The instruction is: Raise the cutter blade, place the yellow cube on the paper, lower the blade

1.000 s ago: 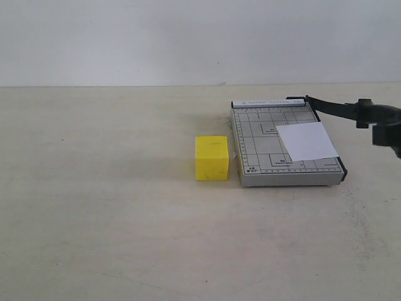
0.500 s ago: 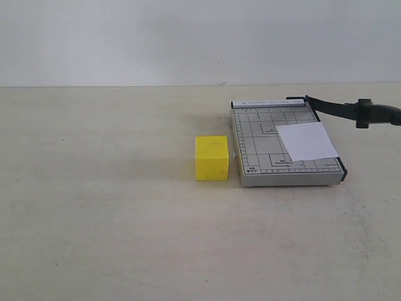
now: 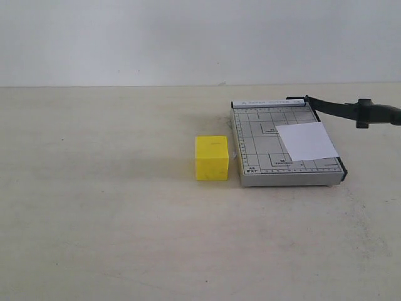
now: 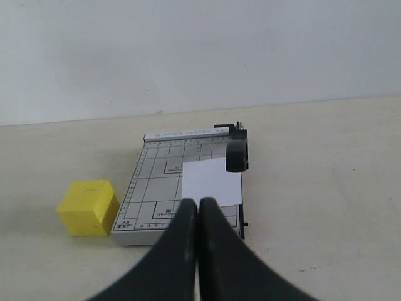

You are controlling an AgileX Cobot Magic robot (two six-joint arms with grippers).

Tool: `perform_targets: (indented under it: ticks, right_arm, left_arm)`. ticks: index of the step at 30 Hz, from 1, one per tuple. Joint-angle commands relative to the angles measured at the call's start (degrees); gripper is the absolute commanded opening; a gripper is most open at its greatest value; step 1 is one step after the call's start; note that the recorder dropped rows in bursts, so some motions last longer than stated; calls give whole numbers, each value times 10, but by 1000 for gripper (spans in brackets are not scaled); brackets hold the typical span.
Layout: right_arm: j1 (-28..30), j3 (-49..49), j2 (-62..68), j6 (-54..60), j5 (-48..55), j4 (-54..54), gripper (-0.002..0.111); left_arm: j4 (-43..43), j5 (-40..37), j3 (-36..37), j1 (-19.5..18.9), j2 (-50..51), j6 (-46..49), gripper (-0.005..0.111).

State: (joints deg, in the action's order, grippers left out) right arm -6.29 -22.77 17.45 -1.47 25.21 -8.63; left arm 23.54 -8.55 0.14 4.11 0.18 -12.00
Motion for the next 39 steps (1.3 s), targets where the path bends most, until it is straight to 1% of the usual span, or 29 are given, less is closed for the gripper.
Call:
perform_targets:
  ticks: [1, 2, 4, 6, 9, 12, 13, 14, 16, 17, 19, 21, 22, 23, 24, 25, 28, 29, 30, 31, 32, 35, 36, 38, 39]
  right_arm:
    - [-1, 1, -1, 0, 1, -1, 0]
    - [-1, 1, -1, 0, 1, -1, 0]
    - [-1, 1, -1, 0, 1, 1, 0]
    - [-1, 1, -1, 1, 1, 6, 0]
    - [-1, 1, -1, 15, 1, 33, 0]
    - [-1, 1, -1, 15, 1, 55, 0]
    - [-1, 1, -1, 15, 1, 60, 0]
    - [-1, 1, -1, 15, 1, 68, 0]
    - [-1, 1, -1, 15, 1, 82, 0]
    - [-1, 1, -1, 15, 1, 92, 0]
    - [-1, 1, -1, 15, 1, 100, 0]
    - [-1, 1, -1, 15, 1, 103, 0]
    - [-1, 1, -1, 15, 1, 103, 0]
    - [-1, 1, -1, 15, 1, 104, 0]
    - [-1, 1, -1, 15, 1, 104, 0]
    - [-1, 1, -1, 15, 1, 104, 0]
    - [-1, 8, -1, 15, -2, 104, 0]
    - [-1, 12, -1, 15, -4, 104, 0]
    - [-1, 22, -1, 15, -11, 104, 0]
    - [-1, 33, -1, 15, -26, 104, 0]
    - [-1, 38, -1, 15, -38, 104, 0]
    - [-1, 60, -1, 15, -74, 104, 0]
    - [-1, 64, -1, 15, -83, 104, 0]
    - [-1, 68, -1, 15, -90, 104, 0]
    - [-1, 68, -1, 15, -87, 104, 0]
  left_arm:
    - [77, 17, -1, 0, -2, -11, 4]
    - [75, 24, -1, 0, -2, -11, 4]
    - [63, 63, -1, -1, -2, 0, 4]
    - [67, 91, -1, -1, -2, -11, 4]
    - [66, 119, -1, -1, -2, 1, 4]
    - [28, 123, -1, -1, -2, 18, 4]
    - [21, 113, -1, -1, -2, 18, 4]
    - [19, 86, -14, -1, -2, 18, 4]
    - [4, 0, -59, 0, 12, 53, 4]
    - [17, -41, -90, 3, 35, 85, 4]
    - [54, -88, -147, 6, 89, 207, 4]
    - [111, -107, -206, 6, 166, 402, 4]
    - [148, -111, -232, 6, 209, 482, 4]
    - [187, -111, -253, 6, 253, 594, 4]
    - [233, -111, -270, 6, 295, 676, 4]
    - [277, -109, -281, 6, 327, 739, 4]
    - [491, -88, -291, 9, 417, 961, 4]
    - [602, -71, -291, 16, 441, 1046, 4]
    - [737, -57, -290, 26, 462, 1141, 4]
    - [764, -67, -290, 35, 481, 1192, 4]
    - [764, -74, -299, 44, 502, 1184, 4]
    - [764, -72, -313, 66, 566, 1051, 4]
    - [764, -55, -317, 68, 592, 995, 4]
    - [764, -15, -319, 68, 641, 850, 4]
    - [764, 13, -317, 68, 669, 758, 4]
